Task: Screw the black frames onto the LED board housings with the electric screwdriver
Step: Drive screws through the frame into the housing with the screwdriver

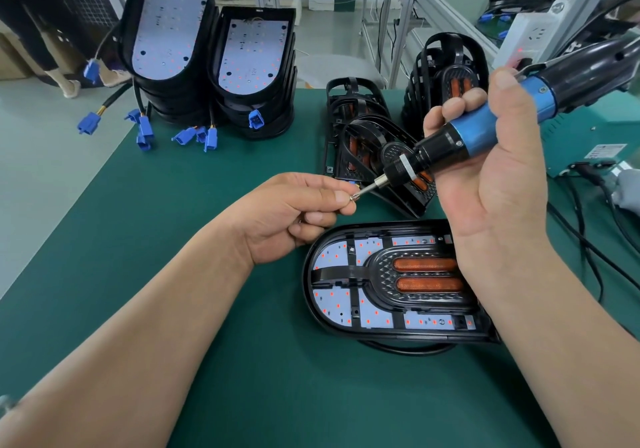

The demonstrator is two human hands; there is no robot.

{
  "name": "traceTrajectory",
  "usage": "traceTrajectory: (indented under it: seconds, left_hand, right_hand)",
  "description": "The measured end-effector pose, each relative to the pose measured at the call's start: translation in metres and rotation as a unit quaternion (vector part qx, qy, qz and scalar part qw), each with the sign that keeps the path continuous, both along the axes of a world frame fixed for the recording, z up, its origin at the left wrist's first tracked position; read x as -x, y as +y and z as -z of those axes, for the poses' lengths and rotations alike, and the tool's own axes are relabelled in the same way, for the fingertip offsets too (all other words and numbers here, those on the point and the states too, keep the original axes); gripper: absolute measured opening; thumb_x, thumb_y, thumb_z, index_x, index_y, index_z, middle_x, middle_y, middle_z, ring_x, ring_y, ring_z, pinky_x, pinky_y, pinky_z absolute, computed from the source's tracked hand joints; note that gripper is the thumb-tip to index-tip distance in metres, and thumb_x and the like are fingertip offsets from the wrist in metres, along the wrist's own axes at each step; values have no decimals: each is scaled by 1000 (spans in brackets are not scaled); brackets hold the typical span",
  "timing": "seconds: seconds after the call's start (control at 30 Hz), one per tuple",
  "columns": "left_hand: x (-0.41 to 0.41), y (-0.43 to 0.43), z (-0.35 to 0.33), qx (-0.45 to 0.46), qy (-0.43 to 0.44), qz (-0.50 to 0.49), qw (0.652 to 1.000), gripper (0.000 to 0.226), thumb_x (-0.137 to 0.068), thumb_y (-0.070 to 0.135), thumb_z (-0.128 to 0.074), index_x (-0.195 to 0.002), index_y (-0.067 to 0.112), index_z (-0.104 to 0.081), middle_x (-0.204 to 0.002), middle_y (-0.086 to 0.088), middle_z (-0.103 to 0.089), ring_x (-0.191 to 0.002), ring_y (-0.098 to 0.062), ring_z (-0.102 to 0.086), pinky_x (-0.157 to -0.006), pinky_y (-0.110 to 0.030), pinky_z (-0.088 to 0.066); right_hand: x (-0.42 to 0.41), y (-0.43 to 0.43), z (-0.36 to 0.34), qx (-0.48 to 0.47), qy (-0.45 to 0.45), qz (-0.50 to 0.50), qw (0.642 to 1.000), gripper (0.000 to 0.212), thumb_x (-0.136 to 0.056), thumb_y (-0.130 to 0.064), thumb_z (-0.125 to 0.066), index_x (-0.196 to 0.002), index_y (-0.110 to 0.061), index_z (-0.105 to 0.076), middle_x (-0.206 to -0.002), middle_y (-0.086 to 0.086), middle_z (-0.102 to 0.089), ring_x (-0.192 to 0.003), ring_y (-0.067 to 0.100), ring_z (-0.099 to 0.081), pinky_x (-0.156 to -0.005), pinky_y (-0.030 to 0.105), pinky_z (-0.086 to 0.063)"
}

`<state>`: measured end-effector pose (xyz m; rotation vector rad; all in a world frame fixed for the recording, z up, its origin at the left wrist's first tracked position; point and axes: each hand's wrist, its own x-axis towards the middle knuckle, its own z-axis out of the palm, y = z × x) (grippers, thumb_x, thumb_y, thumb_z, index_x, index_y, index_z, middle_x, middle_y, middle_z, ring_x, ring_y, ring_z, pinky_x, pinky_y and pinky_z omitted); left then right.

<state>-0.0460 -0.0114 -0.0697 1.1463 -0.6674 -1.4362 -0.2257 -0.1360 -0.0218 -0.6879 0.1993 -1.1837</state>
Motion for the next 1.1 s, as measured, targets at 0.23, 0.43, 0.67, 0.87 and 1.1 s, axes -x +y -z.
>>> traceTrajectory:
  seconds: [0.23, 0.43, 0.67, 0.87, 1.1]
  left_hand:
    - [0, 1, 0, -2, -27, -19, 999, 16, -90, -2, -69, -96, 7, -80, -86, -11, -72, -53, -3, -33, -37, -10, -27]
    - [1, -1, 2, 9, -47, -33, 998, 15, -86, -2, -72, -93, 7, -81, -85, -14, -74, -50, -3, -33, -38, -11, -27]
    - [0, -1, 5, 9, -59, -41, 997, 15, -86, -3, -72, -95, 6, -81, -84, -13, -74, -52, -5, -32, -39, -11, -26]
    - [0, -1, 4, 18, -37, -25, 999, 19, -79, 9, -76, -97, 6, -83, -84, -8, -72, -53, -4, -35, -39, -11, -27]
    - [-8, 3, -1, -19, -78, -17, 997, 23, -97, 23, -69, -101, 2, -77, -82, -4, -63, -56, -5, -35, -40, -12, -24]
  right_hand:
    - [-2, 2, -1, -16, 30, 24, 999, 15, -105, -20, -67, -109, -12, -55, -84, 3, -59, -75, 18, -62, -88, 39, -56]
    - [-3, 1, 2, -30, 60, 40, 997, 16, -106, -27, -65, -108, -13, -57, -87, 3, -59, -79, 18, -63, -95, 40, -57]
    - [-3, -2, 3, -43, 92, 36, 994, 21, -103, -24, -70, -113, -11, -57, -89, 5, -62, -83, 19, -65, -99, 43, -57]
    - [-3, -4, 4, -79, 63, 42, 994, 31, -103, -24, -70, -124, -9, -53, -89, 5, -62, -79, 19, -64, -103, 45, -56]
    - [1, -5, 1, -91, 30, 39, 995, 22, -102, -23, -72, -112, -10, -58, -88, 6, -62, -78, 19, -65, -99, 44, -59]
